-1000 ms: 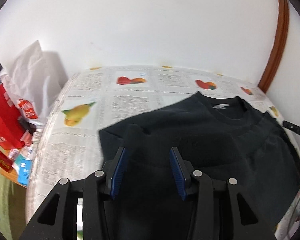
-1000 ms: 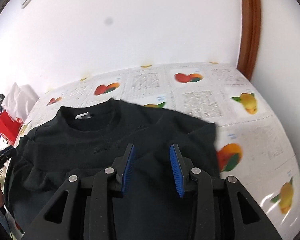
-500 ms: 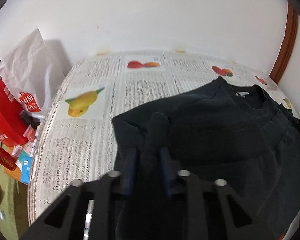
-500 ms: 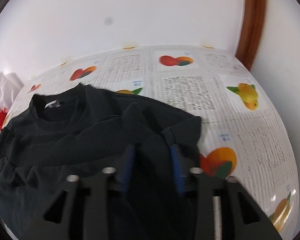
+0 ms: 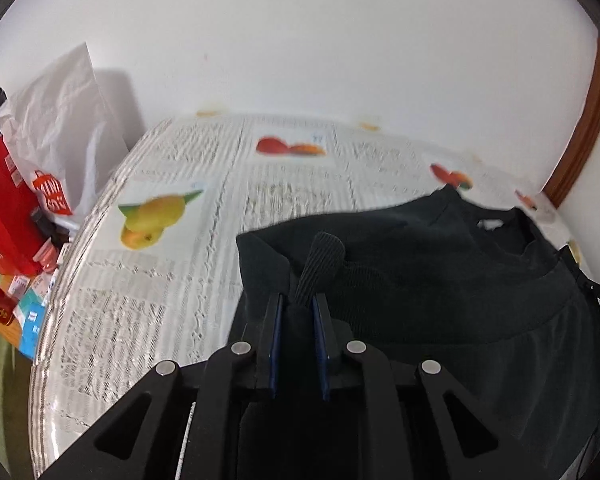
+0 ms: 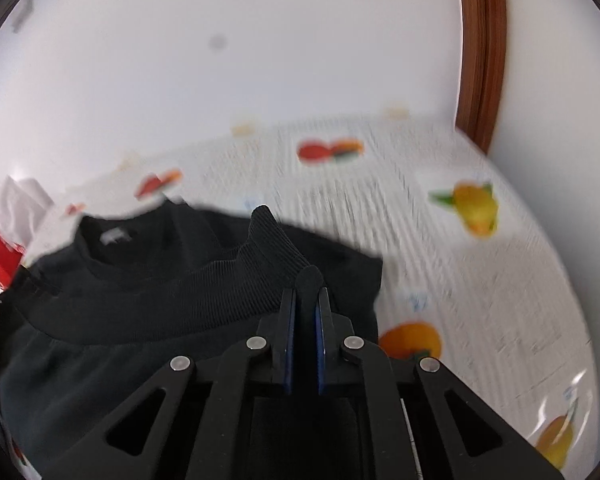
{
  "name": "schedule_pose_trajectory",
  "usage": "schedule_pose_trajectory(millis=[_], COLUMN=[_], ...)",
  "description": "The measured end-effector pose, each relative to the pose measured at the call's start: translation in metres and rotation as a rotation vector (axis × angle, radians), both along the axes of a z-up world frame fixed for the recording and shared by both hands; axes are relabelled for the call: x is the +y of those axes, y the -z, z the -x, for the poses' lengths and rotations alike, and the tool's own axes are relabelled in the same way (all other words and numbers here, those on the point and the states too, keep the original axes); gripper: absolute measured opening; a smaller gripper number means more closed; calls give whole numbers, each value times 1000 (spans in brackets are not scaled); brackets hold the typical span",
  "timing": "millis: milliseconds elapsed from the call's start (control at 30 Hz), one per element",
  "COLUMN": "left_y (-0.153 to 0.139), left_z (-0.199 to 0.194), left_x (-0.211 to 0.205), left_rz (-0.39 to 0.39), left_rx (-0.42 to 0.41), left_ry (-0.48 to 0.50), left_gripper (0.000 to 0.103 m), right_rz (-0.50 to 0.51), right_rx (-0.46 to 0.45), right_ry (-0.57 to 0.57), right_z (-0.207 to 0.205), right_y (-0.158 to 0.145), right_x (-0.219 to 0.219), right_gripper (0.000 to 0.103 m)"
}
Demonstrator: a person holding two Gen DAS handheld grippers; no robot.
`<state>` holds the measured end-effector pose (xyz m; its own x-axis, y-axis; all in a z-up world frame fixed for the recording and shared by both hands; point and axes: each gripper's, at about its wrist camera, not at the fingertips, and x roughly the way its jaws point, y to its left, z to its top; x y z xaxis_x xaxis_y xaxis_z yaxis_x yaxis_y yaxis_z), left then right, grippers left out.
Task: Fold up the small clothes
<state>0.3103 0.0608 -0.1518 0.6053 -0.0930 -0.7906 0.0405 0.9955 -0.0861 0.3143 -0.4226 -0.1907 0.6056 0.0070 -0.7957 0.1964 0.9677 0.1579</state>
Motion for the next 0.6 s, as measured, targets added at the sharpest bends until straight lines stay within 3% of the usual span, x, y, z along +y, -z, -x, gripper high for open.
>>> schedule_pose_trajectory(millis=[133,200,233,267,433,467,533,600], left_y=[-5,-8,-10,-11,-13,-12,-9,-6], left_z=[6,11,14,19,43,48,56,63], left_x=[-1,3,6,10,31,36,45,52], left_rz=[-27,-33,-35,-32,-38,-35,-31,-24], left_rx=[11,21,24,22,31,35,48,59], left_ry=[22,19,14,6,-27,-35,-51,-61], left_gripper=[26,36,44,51,55,55,55,55], right_rz=[26,70,73,60,-65,-73,-44,-21], right_rx=[6,20,25,23,118,110,105,94], right_ry=[12,34,36,34,18,-3,-35,-53], right_z=[10,20,25,29,35,33,32,32], right_y=[-7,-10,-10,-9,13,15,12,8], right_x=[2,1,0,-3,-13,-11,-6,-5], right_gripper=[20,45,66,71,66,49,28,17])
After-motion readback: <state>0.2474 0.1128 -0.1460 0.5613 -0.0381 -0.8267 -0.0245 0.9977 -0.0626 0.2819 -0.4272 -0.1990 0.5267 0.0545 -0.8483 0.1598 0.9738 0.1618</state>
